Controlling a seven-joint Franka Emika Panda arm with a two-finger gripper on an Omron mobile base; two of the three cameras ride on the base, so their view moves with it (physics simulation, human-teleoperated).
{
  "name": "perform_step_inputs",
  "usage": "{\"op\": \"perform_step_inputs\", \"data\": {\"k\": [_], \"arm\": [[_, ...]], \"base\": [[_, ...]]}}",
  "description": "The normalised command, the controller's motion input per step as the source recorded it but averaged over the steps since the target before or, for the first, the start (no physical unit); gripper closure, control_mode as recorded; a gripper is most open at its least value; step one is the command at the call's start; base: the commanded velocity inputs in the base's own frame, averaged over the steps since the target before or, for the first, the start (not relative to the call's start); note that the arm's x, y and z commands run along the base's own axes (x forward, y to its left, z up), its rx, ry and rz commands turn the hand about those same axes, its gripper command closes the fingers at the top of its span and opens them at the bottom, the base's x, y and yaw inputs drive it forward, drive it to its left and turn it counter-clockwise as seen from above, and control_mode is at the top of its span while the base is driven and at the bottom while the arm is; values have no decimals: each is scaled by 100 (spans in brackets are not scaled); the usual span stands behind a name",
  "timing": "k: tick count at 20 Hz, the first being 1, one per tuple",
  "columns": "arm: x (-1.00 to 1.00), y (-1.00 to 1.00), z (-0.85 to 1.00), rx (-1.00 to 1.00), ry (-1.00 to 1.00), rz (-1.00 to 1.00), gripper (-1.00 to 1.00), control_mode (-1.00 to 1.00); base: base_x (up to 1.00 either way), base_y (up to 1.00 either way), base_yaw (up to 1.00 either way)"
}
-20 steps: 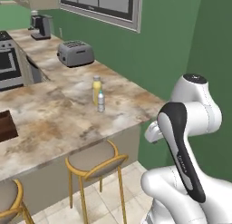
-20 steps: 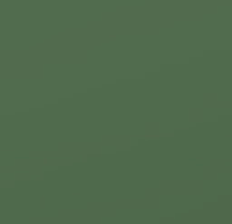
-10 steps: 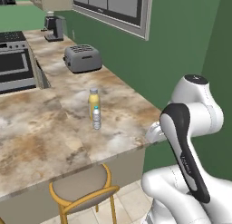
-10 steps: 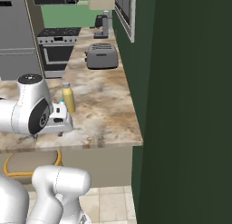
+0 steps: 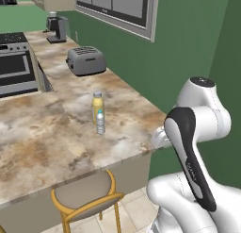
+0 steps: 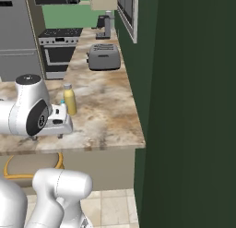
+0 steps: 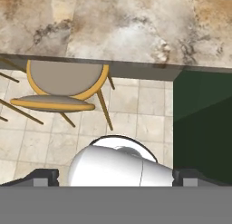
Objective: Place the drinks on the dining counter in a tight cluster.
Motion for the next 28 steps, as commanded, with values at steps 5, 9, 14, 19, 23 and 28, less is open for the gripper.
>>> {"op": "perform_step_inputs", "data": {"k": [5, 9, 14, 19, 23, 28], "arm": [[0, 0, 0, 0, 0, 0, -100, 100], [7, 11, 0, 0, 0, -2, -100, -100], [72, 70, 0, 0, 9, -9, -100, -100], [82, 44, -4, 0, 8, -1, -100, -100], [77, 37, -12, 0, 1, 0, -100, -100], [69, 0, -4, 0, 0, -3, -100, -100]], "base": [[0, 0, 0], [3, 3, -1], [0, 0, 0], [0, 0, 0], [0, 0, 0], [0, 0, 0]]}}
